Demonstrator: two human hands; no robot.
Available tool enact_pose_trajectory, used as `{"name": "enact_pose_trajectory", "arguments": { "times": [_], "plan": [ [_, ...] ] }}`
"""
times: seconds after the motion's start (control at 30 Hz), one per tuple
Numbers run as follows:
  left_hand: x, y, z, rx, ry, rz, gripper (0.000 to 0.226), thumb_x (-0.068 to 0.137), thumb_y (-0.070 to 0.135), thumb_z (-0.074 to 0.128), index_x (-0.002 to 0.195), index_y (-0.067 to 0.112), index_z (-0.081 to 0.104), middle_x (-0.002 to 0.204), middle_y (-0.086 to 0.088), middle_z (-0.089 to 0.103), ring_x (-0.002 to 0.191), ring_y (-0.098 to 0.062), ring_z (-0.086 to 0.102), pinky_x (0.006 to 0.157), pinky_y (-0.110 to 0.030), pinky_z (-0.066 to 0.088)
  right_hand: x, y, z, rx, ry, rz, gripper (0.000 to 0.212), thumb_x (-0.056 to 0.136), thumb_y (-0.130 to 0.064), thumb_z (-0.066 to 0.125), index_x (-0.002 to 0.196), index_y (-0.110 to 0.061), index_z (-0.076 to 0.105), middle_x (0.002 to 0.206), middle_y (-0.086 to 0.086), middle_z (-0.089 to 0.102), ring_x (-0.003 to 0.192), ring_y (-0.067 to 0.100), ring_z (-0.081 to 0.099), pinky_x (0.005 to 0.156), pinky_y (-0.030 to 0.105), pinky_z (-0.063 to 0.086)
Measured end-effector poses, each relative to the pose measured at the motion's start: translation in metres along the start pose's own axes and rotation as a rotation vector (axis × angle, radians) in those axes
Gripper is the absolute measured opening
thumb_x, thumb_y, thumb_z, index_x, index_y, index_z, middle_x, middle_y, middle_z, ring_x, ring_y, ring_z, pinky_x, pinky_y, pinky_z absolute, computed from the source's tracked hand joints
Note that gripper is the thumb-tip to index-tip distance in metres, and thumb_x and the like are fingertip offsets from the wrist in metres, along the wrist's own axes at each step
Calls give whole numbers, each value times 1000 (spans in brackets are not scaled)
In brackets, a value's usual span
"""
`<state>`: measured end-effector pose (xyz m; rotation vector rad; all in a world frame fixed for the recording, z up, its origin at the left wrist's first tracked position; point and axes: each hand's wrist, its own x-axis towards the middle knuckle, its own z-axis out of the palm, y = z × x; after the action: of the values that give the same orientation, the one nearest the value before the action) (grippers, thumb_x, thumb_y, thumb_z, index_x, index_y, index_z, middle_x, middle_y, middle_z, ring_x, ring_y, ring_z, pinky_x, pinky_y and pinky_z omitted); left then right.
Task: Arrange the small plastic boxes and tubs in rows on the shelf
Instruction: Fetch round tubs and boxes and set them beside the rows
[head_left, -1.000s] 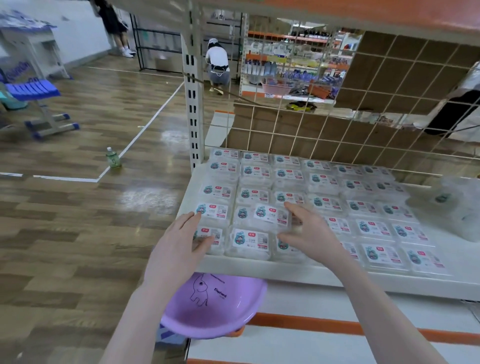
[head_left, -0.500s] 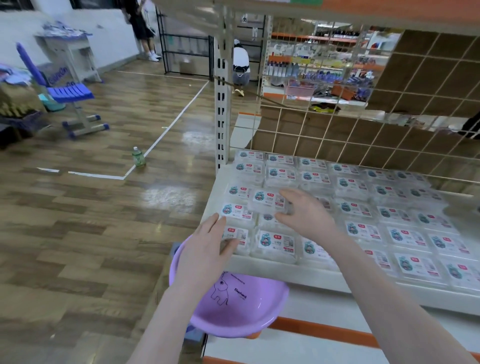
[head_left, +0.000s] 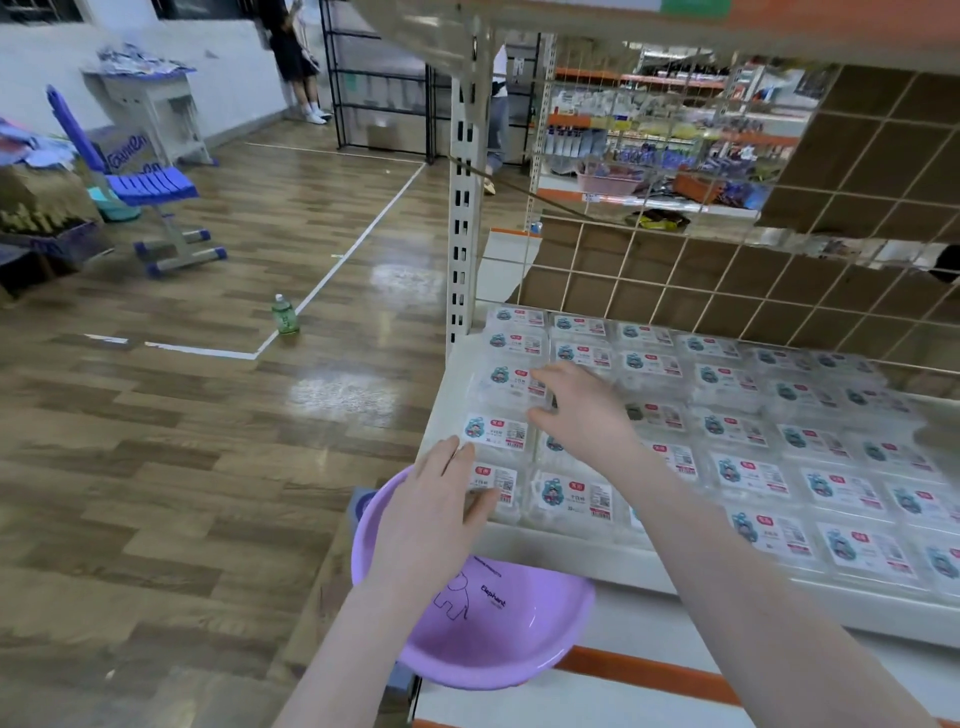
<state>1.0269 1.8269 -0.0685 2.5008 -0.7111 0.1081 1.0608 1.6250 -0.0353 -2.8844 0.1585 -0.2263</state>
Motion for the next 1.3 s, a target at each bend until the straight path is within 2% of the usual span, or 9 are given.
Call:
{"name": "enact_pose_trajectory", "arguments": {
  "times": [0.37, 0.53, 0.7, 0.8, 0.93, 1.13, 1.3],
  "plan": [
    [5, -5, -3, 30, -34, 63, 56, 95, 47, 43, 141, 17, 36, 148, 4, 30, 135, -12, 29, 97, -17, 27, 3, -2, 6, 15, 45, 11, 47, 91, -23, 50, 137, -18, 44, 142, -3, 41, 118, 17, 48, 81, 27, 42],
    [5, -5, -2, 32, -46, 71, 57, 94, 50, 41, 141, 17, 36, 150, 4, 28, 137, -12, 26, 99, -19, 27, -8, -2, 4, 56, 81, 36, 46, 93, -27, 51, 138, -18, 43, 145, -3, 39, 125, 17, 45, 92, 28, 40],
    [6, 1, -3, 15, -62, 88, 58, 95, 48, 41, 144, 19, 32, 154, 6, 22, 141, -11, 18, 106, -20, 20, -40, 12, -2, 111, 243, 132, 38, 92, -24, 56, 128, -11, 55, 131, 6, 54, 116, 23, 52, 89, 28, 38],
    [7, 7, -1, 33, -68, 97, 58, 95, 47, 41, 145, 19, 29, 155, 5, 19, 142, -9, 14, 108, -20, 17, -65, 26, -7, 149, 278, 221, 38, 90, -19, 60, 126, -8, 57, 128, 9, 57, 114, 27, 54, 91, 31, 40],
    [11, 32, 5, 37, -86, 97, 58, 95, 48, 40, 145, 21, 29, 155, 7, 19, 143, -8, 12, 106, -19, 15, -108, 52, -19, 166, 350, 325, 35, 87, -15, 63, 121, -5, 61, 122, 12, 60, 105, 32, 59, 89, 35, 41],
    [7, 99, 29, 121, -129, 206, 59, 95, 49, 41, 144, 20, 31, 152, 3, 25, 141, -13, 19, 109, -30, 24, -198, 109, -41, 59, 376, 499, 39, 90, -20, 59, 126, -6, 56, 129, 11, 57, 117, 30, 52, 95, 38, 40],
    [-12, 190, 70, 89, -207, 319, 60, 95, 49, 39, 147, 21, 26, 155, 3, 18, 142, -13, 15, 113, -28, 16, -292, 166, -63, 36, 472, 656, 37, 88, -15, 63, 122, -2, 59, 121, 15, 60, 107, 34, 58, 91, 40, 43]
  ]
}}
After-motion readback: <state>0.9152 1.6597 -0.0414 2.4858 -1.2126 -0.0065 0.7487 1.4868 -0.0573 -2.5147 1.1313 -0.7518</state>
